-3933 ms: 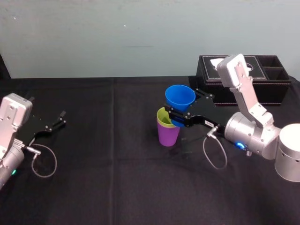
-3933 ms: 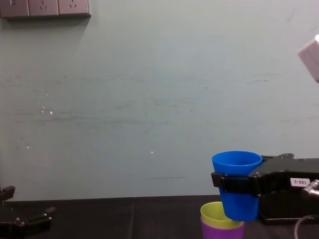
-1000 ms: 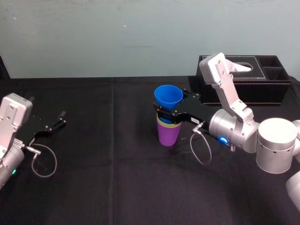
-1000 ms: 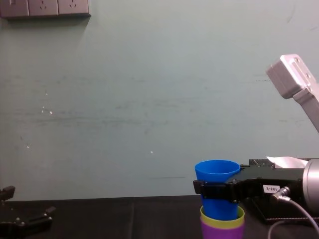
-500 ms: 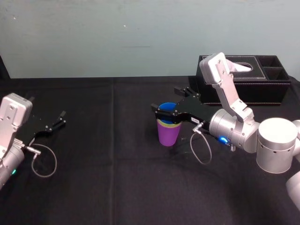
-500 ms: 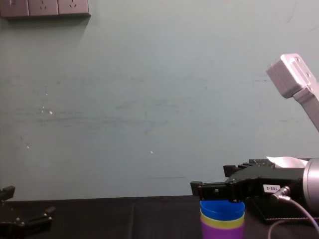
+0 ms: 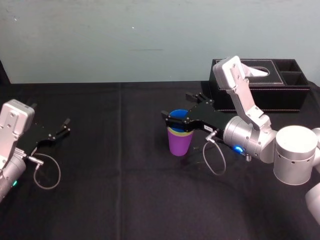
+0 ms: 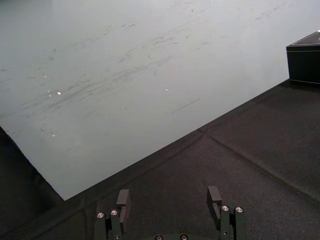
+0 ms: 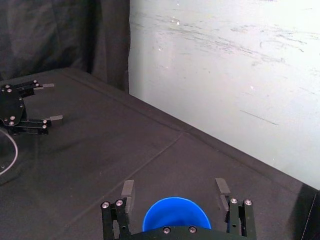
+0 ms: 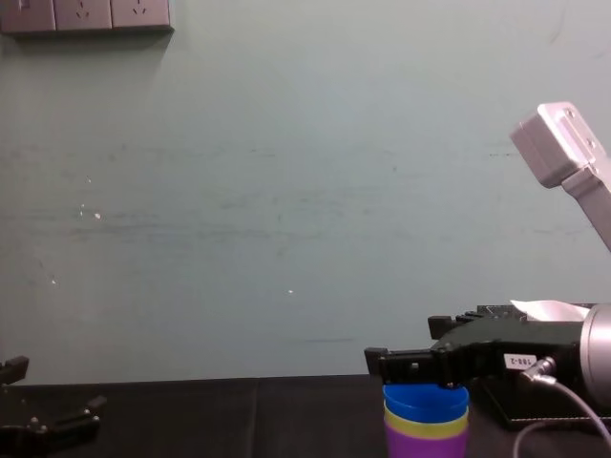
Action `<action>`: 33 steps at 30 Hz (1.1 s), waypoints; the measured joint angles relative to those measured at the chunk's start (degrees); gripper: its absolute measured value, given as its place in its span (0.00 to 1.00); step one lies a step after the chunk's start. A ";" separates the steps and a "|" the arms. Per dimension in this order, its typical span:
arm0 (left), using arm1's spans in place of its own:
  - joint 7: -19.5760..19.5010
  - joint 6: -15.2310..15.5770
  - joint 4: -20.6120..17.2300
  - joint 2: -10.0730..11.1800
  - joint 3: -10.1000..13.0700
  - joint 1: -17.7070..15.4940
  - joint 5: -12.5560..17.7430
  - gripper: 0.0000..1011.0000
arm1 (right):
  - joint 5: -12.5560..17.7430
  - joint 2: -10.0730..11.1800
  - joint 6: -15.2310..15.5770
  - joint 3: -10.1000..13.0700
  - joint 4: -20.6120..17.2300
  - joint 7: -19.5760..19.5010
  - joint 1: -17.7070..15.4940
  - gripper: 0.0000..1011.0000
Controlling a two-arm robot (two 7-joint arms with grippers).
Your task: Stack the three plastic cups sequentially using one hand.
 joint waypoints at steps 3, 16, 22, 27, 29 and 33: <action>0.00 0.00 0.00 0.00 0.00 0.00 0.00 1.00 | -0.50 0.00 0.03 -0.02 -0.58 -0.65 -0.51 0.99; 0.00 0.00 0.00 0.00 0.00 0.00 0.00 1.00 | -1.58 1.57 -1.96 3.90 -3.44 -3.41 -4.81 0.99; 0.00 0.00 0.00 0.00 0.00 0.00 0.00 1.00 | -1.69 2.34 -3.33 6.74 -3.85 -4.13 -6.57 0.99; 0.00 0.00 0.00 0.00 0.00 0.00 0.00 1.00 | -1.06 2.91 -3.88 8.76 -3.61 -4.06 -7.43 0.99; 0.00 0.00 0.00 0.00 0.00 0.00 0.00 1.00 | -0.76 3.17 -4.14 9.54 -3.17 -4.03 -7.72 0.99; 0.00 0.00 0.00 0.00 0.00 0.00 0.00 1.00 | -0.28 3.55 -4.55 10.70 -1.99 -3.77 -7.96 0.99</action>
